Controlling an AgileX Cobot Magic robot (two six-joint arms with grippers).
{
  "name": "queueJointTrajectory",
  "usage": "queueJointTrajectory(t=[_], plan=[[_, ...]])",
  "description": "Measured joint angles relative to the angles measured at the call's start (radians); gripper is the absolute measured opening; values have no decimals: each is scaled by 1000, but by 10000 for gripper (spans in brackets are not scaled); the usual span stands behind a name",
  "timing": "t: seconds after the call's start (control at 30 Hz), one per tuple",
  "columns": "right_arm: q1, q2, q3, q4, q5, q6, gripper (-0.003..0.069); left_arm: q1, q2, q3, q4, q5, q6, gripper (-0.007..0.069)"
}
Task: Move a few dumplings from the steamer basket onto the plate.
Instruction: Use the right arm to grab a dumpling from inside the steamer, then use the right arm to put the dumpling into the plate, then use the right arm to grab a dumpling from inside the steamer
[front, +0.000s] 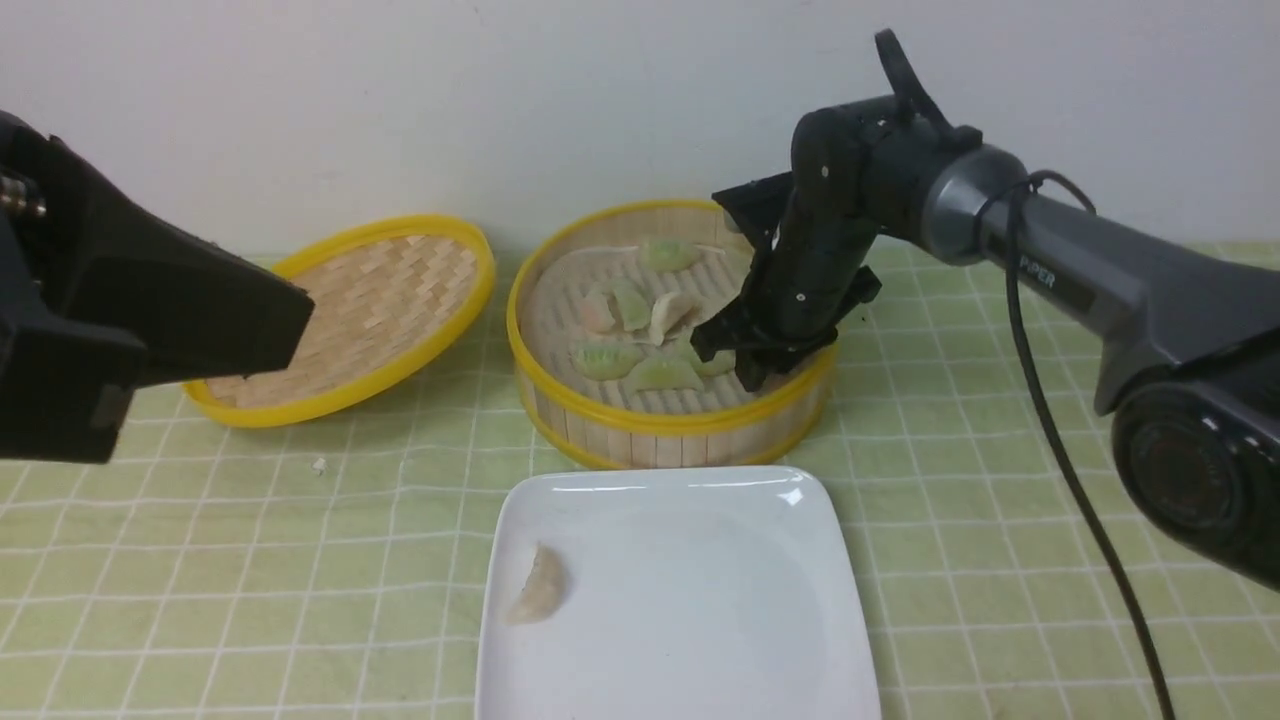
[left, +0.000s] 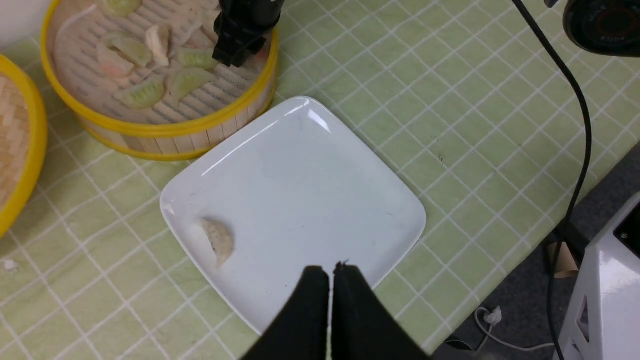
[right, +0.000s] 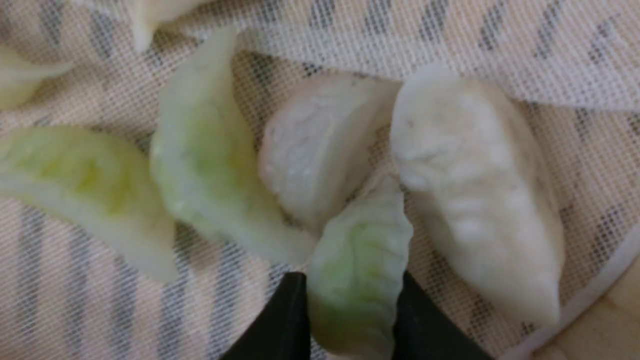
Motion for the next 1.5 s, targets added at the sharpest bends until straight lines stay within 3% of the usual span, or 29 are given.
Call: queueJointTrajectory(t=[0.13,0.3,0.43,0.6,0.73,0.93,1.13,1.23,1.37,1.5], plan=[[0,-25,-94,14,19,0,173,0,0,1,2,0,-6,-6],[0,-212,-49,105,25,0,173,0,0,2,3,1,-6,-6],[19,-427,165,174,25,-23,173,0,0,2,3,1,-6,-6],[120,-600,474,225,26,-89,173,0,0,2,3,1,-6,-6],[226,-600,676,202,16,-96,173,0,0,2,3,1,-3,-6],[284,-518,776,175,-128,-94,181,0,0,2,3,2,2,-6],[284,-466,774,167,-169,-58,332,0,0,2,3,2,3,-6],[284,-466,711,117,-137,-46,464,0,0,2,3,2,3,-6],[254,-459,581,-1,-144,-40,531,0,0,2,3,2,3,-6],[166,-414,409,-76,-179,-40,540,0,0,2,3,2,3,-6]])
